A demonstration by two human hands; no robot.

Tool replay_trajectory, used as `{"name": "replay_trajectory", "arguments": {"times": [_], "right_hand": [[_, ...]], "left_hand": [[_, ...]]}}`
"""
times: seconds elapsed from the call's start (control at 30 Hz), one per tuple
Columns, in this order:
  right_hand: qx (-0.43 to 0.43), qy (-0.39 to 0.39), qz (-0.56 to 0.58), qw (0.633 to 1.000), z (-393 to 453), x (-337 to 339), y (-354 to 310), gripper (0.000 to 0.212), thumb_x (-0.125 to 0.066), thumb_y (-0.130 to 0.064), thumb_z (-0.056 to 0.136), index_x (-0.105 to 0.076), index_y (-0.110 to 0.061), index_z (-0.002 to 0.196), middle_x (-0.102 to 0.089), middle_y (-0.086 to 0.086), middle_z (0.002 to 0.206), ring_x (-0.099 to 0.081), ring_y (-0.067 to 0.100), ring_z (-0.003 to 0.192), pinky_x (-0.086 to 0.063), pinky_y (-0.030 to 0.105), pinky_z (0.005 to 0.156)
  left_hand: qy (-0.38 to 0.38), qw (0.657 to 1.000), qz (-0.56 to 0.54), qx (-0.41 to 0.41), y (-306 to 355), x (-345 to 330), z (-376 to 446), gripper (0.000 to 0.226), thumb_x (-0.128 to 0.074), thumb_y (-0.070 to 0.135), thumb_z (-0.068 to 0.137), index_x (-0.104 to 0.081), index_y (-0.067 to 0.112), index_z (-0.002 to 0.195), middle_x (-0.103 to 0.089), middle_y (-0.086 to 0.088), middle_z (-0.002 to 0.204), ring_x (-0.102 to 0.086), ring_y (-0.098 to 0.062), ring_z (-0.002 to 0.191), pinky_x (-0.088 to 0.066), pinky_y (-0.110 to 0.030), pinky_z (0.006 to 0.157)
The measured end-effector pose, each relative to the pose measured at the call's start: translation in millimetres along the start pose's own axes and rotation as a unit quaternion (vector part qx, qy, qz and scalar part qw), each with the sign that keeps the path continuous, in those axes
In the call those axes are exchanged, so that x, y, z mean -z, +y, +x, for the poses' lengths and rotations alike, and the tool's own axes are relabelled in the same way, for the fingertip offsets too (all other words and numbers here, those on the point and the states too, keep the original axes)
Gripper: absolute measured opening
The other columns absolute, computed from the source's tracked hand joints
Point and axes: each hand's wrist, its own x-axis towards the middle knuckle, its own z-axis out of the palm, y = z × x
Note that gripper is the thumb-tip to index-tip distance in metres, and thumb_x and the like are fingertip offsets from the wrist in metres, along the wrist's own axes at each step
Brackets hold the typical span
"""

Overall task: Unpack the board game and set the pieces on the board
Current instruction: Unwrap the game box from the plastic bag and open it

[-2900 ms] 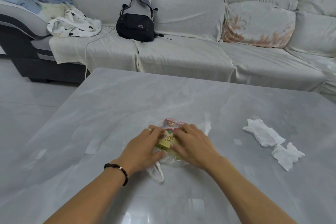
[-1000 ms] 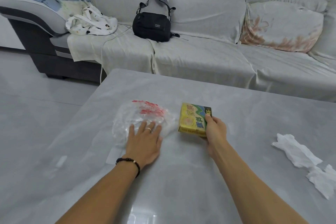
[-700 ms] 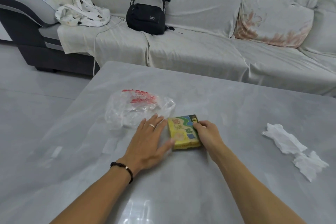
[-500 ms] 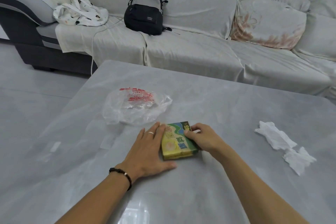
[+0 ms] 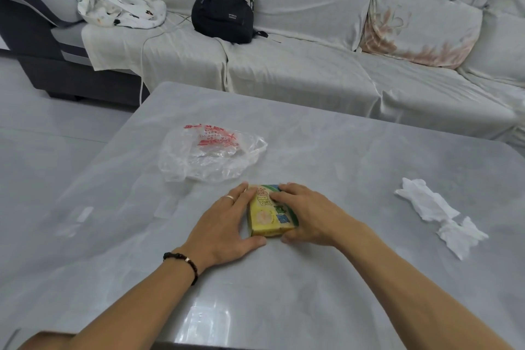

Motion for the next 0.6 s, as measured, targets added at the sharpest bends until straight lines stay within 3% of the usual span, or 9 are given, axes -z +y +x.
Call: {"name": "replay_trajectory", "arguments": {"times": [0.17,0.27,0.4,0.6], "right_hand": [[-0.004,0.009,-0.046,0.999,13,9,-6,0.062,-0.070,-0.047,0.073,-0.056,-0.019,0.127,-0.056,0.007,0.126,-0.053,0.025,0.112,-0.047,0.038,0.092],[-0.017,0.018,-0.035,0.999,20,5,-5,0.069,-0.070,-0.051,0.069,-0.048,-0.022,0.128,-0.050,0.004,0.121,-0.051,0.021,0.102,-0.046,0.031,0.085],[-0.030,0.009,0.024,0.999,25,1,-7,0.086,-0.076,-0.050,0.066,-0.032,-0.023,0.135,-0.041,0.002,0.131,-0.050,0.019,0.105,-0.040,0.026,0.082],[-0.057,-0.009,0.058,0.997,27,10,-10,0.083,-0.075,-0.054,0.067,-0.034,-0.028,0.135,-0.053,0.002,0.116,-0.050,0.018,0.096,-0.042,0.027,0.077]], "left_hand": [[0.041,0.998,-0.031,0.019,-2,-1,-2,0.082,-0.065,0.055,0.080,-0.026,0.030,0.147,-0.037,0.009,0.149,-0.042,-0.011,0.129,-0.037,-0.025,0.103],[0.056,0.996,-0.052,0.039,-5,0,-2,0.077,-0.063,0.053,0.083,-0.027,0.030,0.148,-0.048,0.009,0.139,-0.045,-0.010,0.124,-0.038,-0.023,0.100],[0.054,0.996,-0.052,0.038,-7,-2,0,0.072,-0.054,0.055,0.089,-0.024,0.029,0.149,-0.050,0.009,0.136,-0.047,-0.013,0.120,-0.039,-0.026,0.098],[0.064,0.991,-0.101,0.062,-11,-3,3,0.076,-0.058,0.059,0.084,-0.030,0.027,0.148,-0.054,0.010,0.133,-0.050,-0.011,0.119,-0.041,-0.028,0.098]]}}
